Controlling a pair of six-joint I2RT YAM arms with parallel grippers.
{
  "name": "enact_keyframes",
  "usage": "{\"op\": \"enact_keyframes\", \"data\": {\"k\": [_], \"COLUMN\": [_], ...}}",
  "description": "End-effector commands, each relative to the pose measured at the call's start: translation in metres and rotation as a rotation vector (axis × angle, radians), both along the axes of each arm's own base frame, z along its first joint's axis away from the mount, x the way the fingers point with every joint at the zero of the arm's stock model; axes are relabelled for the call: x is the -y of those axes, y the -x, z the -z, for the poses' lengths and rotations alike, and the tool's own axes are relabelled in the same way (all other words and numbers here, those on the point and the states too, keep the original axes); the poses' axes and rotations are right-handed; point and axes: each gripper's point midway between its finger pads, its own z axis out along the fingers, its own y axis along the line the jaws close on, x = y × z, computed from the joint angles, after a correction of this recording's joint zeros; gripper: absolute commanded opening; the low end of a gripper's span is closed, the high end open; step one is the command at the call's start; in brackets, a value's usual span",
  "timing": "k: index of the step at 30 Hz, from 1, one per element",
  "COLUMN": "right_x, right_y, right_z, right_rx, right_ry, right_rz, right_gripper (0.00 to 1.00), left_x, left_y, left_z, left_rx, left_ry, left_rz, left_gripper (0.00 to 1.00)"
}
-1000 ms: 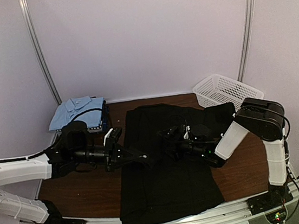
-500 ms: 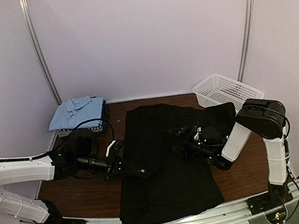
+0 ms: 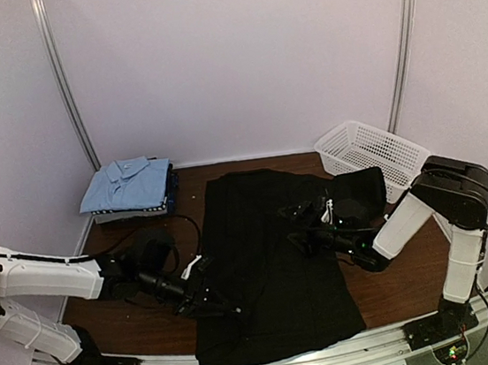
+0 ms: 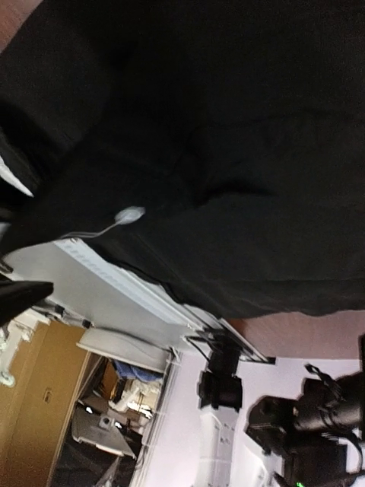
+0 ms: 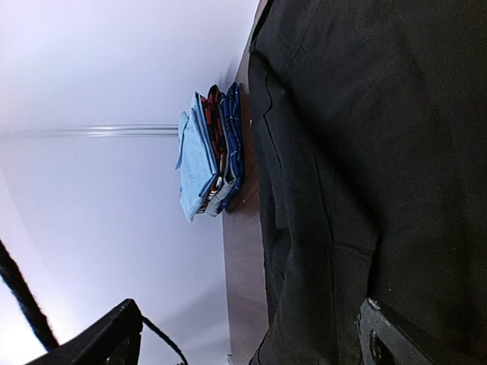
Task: Fold and stack the long sleeve shirts
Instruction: Fold the sleeve of the 1/3-folded shirt, then adjust the 1/3-folded shirt at the center of the board.
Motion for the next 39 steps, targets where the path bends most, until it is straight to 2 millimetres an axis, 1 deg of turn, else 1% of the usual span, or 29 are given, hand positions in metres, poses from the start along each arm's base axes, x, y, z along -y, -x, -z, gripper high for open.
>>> {"op": "enact_keyframes", "data": {"k": [1,3,5,7,10,13,15,16,20,23,26,29,32,37,39], "right_x": [0.011,0.015,0.018,0.017,0.018,0.018,0.016,0.015,0.009,0.007,0.009,0.013,0.017,0.019,0.019], "right_y": [0.001,0.004,0.007,0.008,0.010,0.010,0.010,0.010,0.010,0.012,0.014,0.017,0.018,0.020,0.020], "right_z": [0.012,0.015,0.017,0.018,0.022,0.020,0.017,0.016,0.014,0.010,0.005,0.002,-0.002,-0.005,-0.005], "right_rx": [0.034,0.039,0.048,0.058,0.064,0.078,0.086,0.092,0.101,0.108,0.114,0.115,0.121,0.127,0.126], "right_ry": [0.251,0.329,0.384,0.446,0.543,0.586,0.605,0.609,0.614,0.627,0.633,0.640,0.643,0.639,0.638], "right_rz": [-0.025,-0.039,-0.057,-0.088,-0.134,-0.156,-0.173,-0.178,-0.202,-0.212,-0.209,-0.200,-0.193,-0.186,-0.186], "right_gripper": [1.00,0.99,0.97,0.93,0.84,0.77,0.71,0.68,0.60,0.58,0.58,0.58,0.58,0.58,0.58], "left_x": [-0.004,-0.006,-0.010,-0.017,-0.021,-0.011,-0.007,-0.007,0.001,0.006,0.007,0.010,0.013,0.017,0.018], "left_y": [-0.001,-0.008,-0.021,-0.038,-0.066,-0.086,-0.101,-0.112,-0.152,-0.181,-0.202,-0.215,-0.222,-0.233,-0.236], "left_z": [-0.005,-0.016,-0.029,-0.037,-0.048,-0.061,-0.061,-0.060,-0.036,-0.017,0.001,0.015,0.028,0.043,0.049], "left_rx": [0.099,0.160,0.231,0.294,0.364,0.416,0.448,0.467,0.481,0.497,0.485,0.467,0.450,0.435,0.423], "left_ry": [-0.058,-0.068,-0.080,-0.111,-0.114,-0.080,-0.107,-0.114,-0.141,-0.191,-0.210,-0.221,-0.235,-0.237,-0.238], "left_rz": [0.032,0.006,-0.042,-0.098,-0.152,-0.139,-0.153,-0.167,-0.149,-0.146,-0.154,-0.153,-0.145,-0.146,-0.144], "left_gripper": [0.43,0.53,0.56,0.56,0.55,0.51,0.50,0.50,0.42,0.40,0.40,0.39,0.40,0.47,0.49]}}
